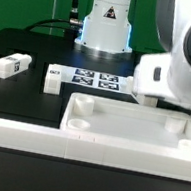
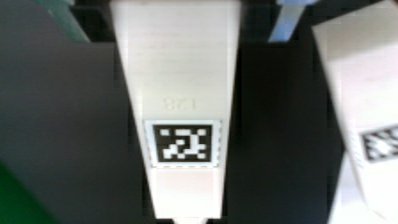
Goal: Assemble desk
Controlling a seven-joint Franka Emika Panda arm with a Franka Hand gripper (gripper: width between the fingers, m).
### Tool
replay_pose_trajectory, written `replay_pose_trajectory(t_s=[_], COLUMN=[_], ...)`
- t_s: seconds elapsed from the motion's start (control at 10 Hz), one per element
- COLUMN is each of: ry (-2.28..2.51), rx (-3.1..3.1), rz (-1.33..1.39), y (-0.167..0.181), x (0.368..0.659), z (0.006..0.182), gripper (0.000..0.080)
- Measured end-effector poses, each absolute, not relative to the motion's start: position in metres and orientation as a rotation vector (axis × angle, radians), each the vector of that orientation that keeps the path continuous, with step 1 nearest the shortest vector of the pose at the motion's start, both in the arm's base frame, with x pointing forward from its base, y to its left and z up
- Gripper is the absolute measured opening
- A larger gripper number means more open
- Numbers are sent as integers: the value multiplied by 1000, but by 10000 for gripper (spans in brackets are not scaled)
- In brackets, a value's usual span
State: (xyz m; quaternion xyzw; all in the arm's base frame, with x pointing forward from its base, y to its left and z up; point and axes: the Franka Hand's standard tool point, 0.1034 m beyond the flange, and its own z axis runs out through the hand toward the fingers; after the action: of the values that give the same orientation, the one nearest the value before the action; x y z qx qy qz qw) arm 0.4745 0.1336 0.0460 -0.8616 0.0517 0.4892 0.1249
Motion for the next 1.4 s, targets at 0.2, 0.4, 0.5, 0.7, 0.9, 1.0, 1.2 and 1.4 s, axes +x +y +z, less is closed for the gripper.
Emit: replay_pose_trajectory(t_s=[0.2, 0.4, 0.5, 0.7, 0.9, 1.0, 1.2, 1.4], ry=[117, 120, 121, 67, 87, 118, 144, 185], rx=[-2495, -2505, -2508, -2505, -2576, -2613, -2691, -2772], rz=[1408, 1389, 1383, 1325, 1163, 1085, 909, 686], y=[124, 126, 126, 116, 109, 105, 105, 103], x=[488, 490, 491, 501, 529, 537, 543, 551], z=[70, 67, 66, 73, 101, 116, 119, 119], gripper=[291, 290, 290, 291, 291, 291, 291, 291])
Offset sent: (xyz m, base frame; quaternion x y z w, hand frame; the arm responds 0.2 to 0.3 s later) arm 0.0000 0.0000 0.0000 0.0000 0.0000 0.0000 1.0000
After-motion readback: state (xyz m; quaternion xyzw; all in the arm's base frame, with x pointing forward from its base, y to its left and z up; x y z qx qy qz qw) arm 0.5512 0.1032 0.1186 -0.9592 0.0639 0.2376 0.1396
